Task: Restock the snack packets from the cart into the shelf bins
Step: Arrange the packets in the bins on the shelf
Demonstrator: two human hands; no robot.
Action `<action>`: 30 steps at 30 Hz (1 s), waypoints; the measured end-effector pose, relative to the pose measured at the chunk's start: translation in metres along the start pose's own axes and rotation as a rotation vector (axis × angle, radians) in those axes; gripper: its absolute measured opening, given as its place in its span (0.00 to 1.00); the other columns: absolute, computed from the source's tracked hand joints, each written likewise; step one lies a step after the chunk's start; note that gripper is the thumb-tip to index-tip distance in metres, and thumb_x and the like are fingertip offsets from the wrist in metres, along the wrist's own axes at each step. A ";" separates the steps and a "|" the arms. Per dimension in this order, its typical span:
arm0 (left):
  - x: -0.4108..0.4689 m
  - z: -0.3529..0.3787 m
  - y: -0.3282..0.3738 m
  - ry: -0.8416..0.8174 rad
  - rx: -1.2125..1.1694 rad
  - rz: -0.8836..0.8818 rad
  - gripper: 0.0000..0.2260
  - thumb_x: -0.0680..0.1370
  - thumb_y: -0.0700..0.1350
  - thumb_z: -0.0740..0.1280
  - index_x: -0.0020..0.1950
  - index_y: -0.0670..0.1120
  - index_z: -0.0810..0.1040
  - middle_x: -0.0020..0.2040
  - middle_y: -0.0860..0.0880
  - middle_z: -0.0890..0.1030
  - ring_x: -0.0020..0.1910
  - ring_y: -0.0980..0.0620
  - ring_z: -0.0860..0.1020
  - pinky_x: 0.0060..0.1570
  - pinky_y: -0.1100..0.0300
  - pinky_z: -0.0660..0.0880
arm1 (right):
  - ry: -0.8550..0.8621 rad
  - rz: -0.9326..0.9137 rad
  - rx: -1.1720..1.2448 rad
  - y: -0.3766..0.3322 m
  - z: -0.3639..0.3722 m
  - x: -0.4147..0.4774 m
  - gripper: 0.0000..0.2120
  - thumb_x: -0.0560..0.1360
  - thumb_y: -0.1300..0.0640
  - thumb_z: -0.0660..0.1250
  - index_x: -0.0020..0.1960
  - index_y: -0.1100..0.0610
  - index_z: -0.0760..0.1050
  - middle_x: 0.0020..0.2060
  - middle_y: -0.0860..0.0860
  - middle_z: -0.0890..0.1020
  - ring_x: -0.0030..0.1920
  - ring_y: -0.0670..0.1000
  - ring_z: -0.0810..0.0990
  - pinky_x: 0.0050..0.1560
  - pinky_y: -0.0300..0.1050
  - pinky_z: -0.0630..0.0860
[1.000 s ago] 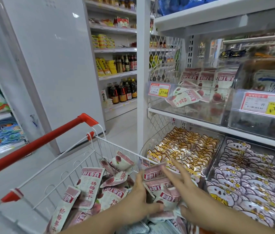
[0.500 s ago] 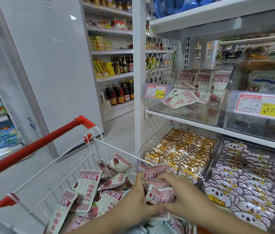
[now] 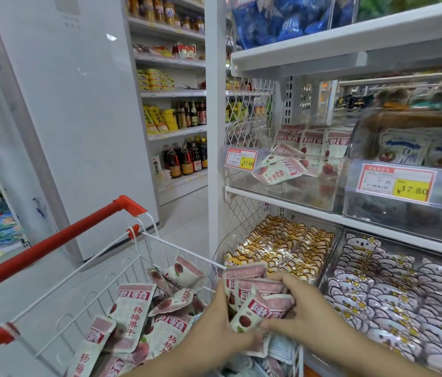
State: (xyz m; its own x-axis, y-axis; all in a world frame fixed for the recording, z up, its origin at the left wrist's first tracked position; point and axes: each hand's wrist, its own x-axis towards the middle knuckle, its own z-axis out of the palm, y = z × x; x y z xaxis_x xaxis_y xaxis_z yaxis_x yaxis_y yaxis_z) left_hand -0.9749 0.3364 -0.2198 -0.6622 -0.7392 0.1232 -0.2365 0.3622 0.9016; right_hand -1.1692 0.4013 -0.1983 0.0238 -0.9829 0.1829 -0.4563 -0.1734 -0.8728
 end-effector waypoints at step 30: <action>0.228 -0.103 0.233 -0.191 0.295 0.271 0.25 0.71 0.41 0.79 0.65 0.46 0.72 0.51 0.51 0.84 0.46 0.55 0.85 0.44 0.62 0.81 | 0.292 -0.178 -1.065 -0.205 -0.210 0.126 0.20 0.66 0.43 0.77 0.45 0.52 0.70 0.39 0.46 0.76 0.39 0.50 0.74 0.37 0.46 0.66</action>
State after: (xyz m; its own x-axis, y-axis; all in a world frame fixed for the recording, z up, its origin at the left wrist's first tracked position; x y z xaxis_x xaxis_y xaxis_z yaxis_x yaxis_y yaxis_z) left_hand -1.1078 0.1934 0.0611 -0.8411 -0.4871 0.2352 -0.2108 0.6956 0.6868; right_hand -1.2595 0.3264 0.0983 0.0186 -0.8727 0.4879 -0.9994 -0.0301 -0.0158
